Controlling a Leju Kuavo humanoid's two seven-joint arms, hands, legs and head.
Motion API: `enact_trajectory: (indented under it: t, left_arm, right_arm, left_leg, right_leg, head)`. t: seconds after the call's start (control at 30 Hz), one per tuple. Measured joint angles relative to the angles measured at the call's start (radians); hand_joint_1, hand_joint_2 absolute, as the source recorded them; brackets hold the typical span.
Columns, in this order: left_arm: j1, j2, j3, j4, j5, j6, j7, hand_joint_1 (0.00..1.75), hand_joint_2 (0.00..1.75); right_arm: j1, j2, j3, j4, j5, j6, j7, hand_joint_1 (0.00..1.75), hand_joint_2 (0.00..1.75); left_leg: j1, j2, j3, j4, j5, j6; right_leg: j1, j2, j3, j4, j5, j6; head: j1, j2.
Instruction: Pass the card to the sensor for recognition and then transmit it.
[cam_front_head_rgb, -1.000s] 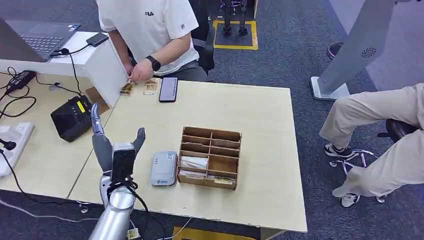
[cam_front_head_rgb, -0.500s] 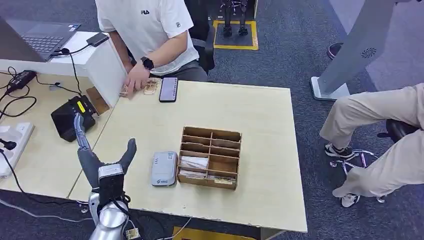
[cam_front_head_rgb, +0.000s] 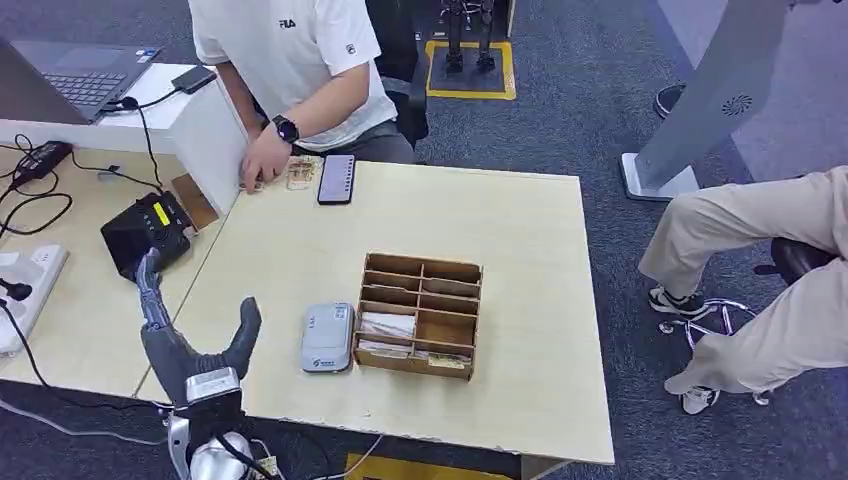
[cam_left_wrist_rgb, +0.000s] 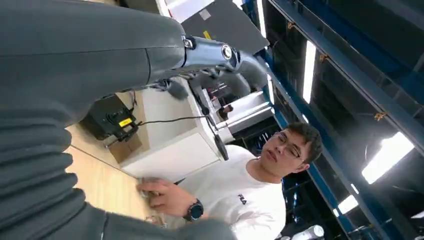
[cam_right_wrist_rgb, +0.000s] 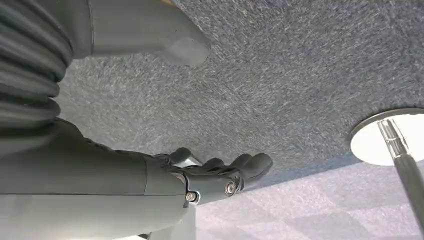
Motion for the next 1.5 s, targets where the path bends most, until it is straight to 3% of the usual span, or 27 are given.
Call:
enact_trajectory:
  t: [0.13,0.17,0.2,0.23,0.73,0.77,1.07,1.3,1.5]
  left_arm:
    - [0.048,-0.007,-0.006,-0.033,0.001,-0.001,-0.010,1.75,0.00]
    - [0.056,-0.010,-0.007,-0.039,0.000,-0.001,-0.013,1.08,0.00]
    - [0.063,-0.013,-0.008,-0.043,-0.002,-0.001,-0.018,0.05,0.00]
    - [0.070,-0.016,-0.009,-0.049,-0.002,-0.001,-0.021,0.00,0.00]
    - [0.103,-0.044,-0.011,-0.084,-0.014,-0.001,-0.038,0.00,0.00]
    - [0.106,-0.044,-0.011,-0.085,-0.017,-0.001,-0.038,0.00,1.75]
    - [0.126,-0.038,-0.040,-0.085,-0.106,-0.001,-0.035,0.00,1.75]
    - [0.129,0.081,-0.225,-0.085,-0.091,-0.018,-0.031,0.00,1.75]
    - [0.096,0.146,-0.365,-0.080,-0.101,-0.061,-0.011,0.00,1.75]
  right_arm:
    - [0.000,0.000,0.000,-0.002,0.000,0.000,0.011,0.00,1.75]
    - [0.000,0.000,0.000,-0.002,0.000,0.000,0.011,0.00,1.75]
    - [0.000,0.000,0.000,-0.004,0.001,0.000,0.012,0.00,1.75]
    - [0.000,0.000,0.000,-0.006,0.001,0.000,0.013,0.00,1.75]
    - [0.008,0.000,0.000,-0.019,0.001,0.000,0.022,0.00,1.75]
    - [0.008,0.000,0.000,-0.020,0.001,0.000,0.024,0.00,1.75]
    - [0.008,0.000,0.000,-0.020,0.004,0.000,0.018,0.00,1.75]
    - [0.008,0.000,0.000,-0.019,0.019,0.000,-0.010,0.00,1.75]
    - [0.009,0.000,0.000,-0.016,0.035,0.000,-0.023,0.00,1.75]
  left_leg:
    - [0.000,0.000,0.000,0.000,-0.001,0.000]
    - [0.000,0.000,0.000,0.000,-0.001,0.000]
    - [0.000,0.000,0.000,0.000,-0.001,0.000]
    - [0.000,0.000,0.000,0.000,-0.001,0.000]
    - [0.000,0.000,0.000,0.000,-0.001,0.000]
    - [0.000,0.000,0.000,0.000,-0.001,0.000]
    - [0.000,0.000,0.000,0.000,-0.002,0.000]
    - [0.000,0.000,0.000,0.000,-0.002,0.000]
    - [0.000,0.000,0.000,0.000,-0.002,0.000]
  right_leg:
    - [0.000,0.000,0.000,0.000,0.000,0.000]
    - [0.000,0.000,0.000,0.000,0.000,0.000]
    - [0.000,0.000,0.000,0.000,0.000,0.000]
    - [0.000,0.000,0.000,0.000,0.000,0.000]
    - [0.000,0.000,0.000,0.000,0.000,0.000]
    - [0.000,0.000,0.000,0.000,0.000,0.000]
    - [0.000,0.000,0.000,0.000,0.000,0.000]
    - [0.000,0.000,0.000,0.000,0.000,0.000]
    - [0.000,0.000,0.000,0.000,0.000,0.000]
  head:
    - [0.000,0.000]
    - [0.000,0.000]
    - [0.000,0.000]
    - [0.000,0.000]
    - [0.000,0.000]
    - [0.000,0.000]
    - [0.000,0.000]
    - [0.000,0.000]
    - [0.000,0.000]
